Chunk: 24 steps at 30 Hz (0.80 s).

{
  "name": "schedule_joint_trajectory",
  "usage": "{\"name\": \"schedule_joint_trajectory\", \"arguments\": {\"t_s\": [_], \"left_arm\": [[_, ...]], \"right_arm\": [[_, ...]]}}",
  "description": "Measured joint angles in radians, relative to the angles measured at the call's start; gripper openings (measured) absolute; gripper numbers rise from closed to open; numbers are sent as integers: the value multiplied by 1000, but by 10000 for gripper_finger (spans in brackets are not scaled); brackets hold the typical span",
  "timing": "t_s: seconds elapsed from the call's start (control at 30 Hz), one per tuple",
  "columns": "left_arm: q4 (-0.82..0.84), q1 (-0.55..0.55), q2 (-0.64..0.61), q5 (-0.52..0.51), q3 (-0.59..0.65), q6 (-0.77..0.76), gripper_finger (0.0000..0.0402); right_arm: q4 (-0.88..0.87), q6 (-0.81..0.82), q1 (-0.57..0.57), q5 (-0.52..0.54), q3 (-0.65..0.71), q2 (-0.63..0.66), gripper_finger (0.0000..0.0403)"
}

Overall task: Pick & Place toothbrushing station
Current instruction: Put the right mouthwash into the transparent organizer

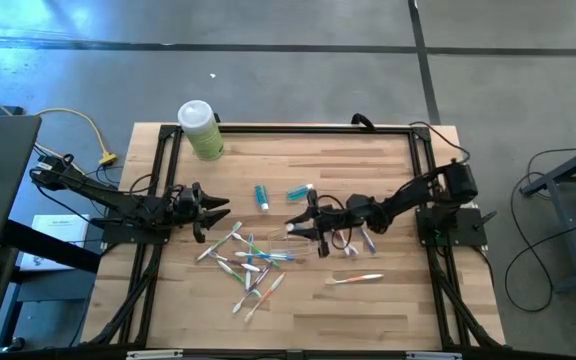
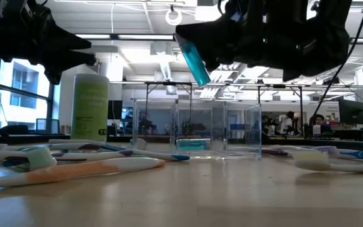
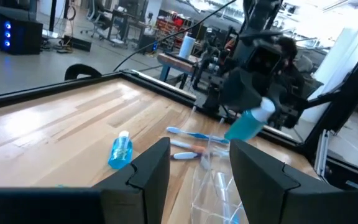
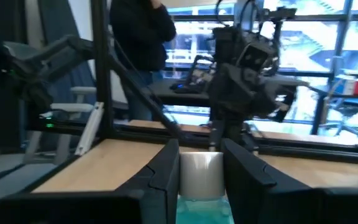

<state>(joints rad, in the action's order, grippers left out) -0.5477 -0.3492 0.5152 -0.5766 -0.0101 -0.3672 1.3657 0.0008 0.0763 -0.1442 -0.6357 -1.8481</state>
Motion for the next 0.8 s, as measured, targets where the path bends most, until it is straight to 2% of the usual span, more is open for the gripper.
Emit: {"name": "schedule_joint_trajectory", "arguments": {"t_s": [0.2, 0.47, 0.63, 0.8], "left_arm": [[-91, 0, 57, 0, 0, 1, 162], [-242, 0, 208, 0, 0, 12, 162], [-336, 0, 307, 0, 0, 13, 162], [-405, 0, 379, 0, 0, 13, 162]], "right_arm": [[1, 3, 3, -32, -4, -23, 86], [0, 13, 2, -99, -14, -24, 86], [-101, -3, 4, -94, -58, -24, 86], [-114, -20, 4, -84, -70, -24, 86]]}}
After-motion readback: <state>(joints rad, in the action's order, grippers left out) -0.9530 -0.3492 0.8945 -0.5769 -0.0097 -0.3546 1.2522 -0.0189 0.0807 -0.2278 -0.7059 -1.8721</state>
